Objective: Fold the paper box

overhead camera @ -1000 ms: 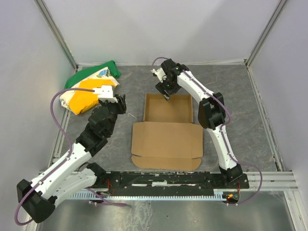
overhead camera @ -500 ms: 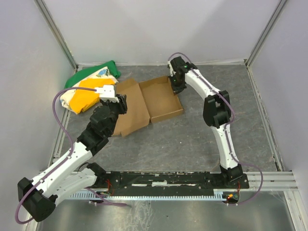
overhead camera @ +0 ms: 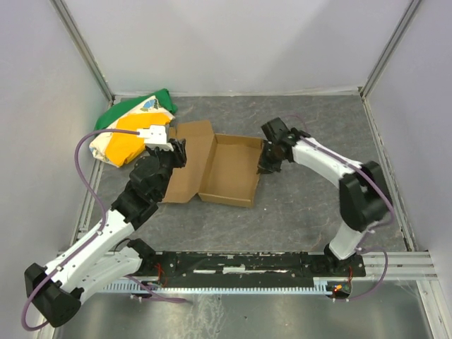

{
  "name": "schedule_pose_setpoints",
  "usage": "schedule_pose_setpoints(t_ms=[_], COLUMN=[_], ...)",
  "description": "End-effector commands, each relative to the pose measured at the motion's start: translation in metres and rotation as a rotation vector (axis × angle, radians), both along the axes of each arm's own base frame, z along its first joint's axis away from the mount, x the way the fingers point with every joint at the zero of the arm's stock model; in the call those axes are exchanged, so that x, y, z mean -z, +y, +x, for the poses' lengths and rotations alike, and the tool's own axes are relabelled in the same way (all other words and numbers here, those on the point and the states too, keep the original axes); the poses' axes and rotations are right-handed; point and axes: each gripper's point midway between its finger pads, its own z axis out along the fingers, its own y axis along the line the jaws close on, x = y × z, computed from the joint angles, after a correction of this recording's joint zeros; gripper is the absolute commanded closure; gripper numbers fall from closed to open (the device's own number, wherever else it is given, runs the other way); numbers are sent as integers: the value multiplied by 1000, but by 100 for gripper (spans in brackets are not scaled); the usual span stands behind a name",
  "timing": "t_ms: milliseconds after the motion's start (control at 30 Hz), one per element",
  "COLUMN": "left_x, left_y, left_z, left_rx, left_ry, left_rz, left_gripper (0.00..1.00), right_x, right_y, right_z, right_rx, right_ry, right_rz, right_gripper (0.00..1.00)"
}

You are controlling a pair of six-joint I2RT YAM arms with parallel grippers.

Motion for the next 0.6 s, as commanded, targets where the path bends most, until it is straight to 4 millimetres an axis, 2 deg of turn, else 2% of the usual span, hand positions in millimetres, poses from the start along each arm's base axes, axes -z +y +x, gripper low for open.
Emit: schedule_pose_setpoints(t_ms=[0, 133, 300, 367, 400, 433, 467, 500, 567], left_x=[-20, -19, -17, -16, -15, -14, -12, -11, -8], left_y=[-1, -3, -3, -4, -4, -5, -5, -6, -6], left_z=[-2, -2, -1, -1, 0, 0, 1, 1, 2], left_rx=[10, 19, 12, 16, 15, 17, 18, 18, 16], left_ry=[-52, -49, -44, -42, -38, -35, -31, -28, -22], left_rz=[-73, -74, -68, -71, -70, -67, -65, -62, -56], left_gripper=[53, 53, 53, 52, 51, 50, 50, 49, 49], right_x=[-11, -12, -21, -28, -30, -36, -45, -52, -71], right_y=[-25, -49, -54, -48, -45, -37, -25, -12, 17], right_z=[-7, -33, -62, -73, -76, -76, -76, -76, -86], right_rx=[314, 451, 614, 681, 698, 712, 700, 673, 592], right_ry=[-84, -87, -115, -130, -132, -146, -168, -173, -179], right_rz=[95, 96, 219, 285, 304, 352, 415, 466, 524], right_gripper=[97, 99, 97, 91, 86, 76, 65, 59, 53])
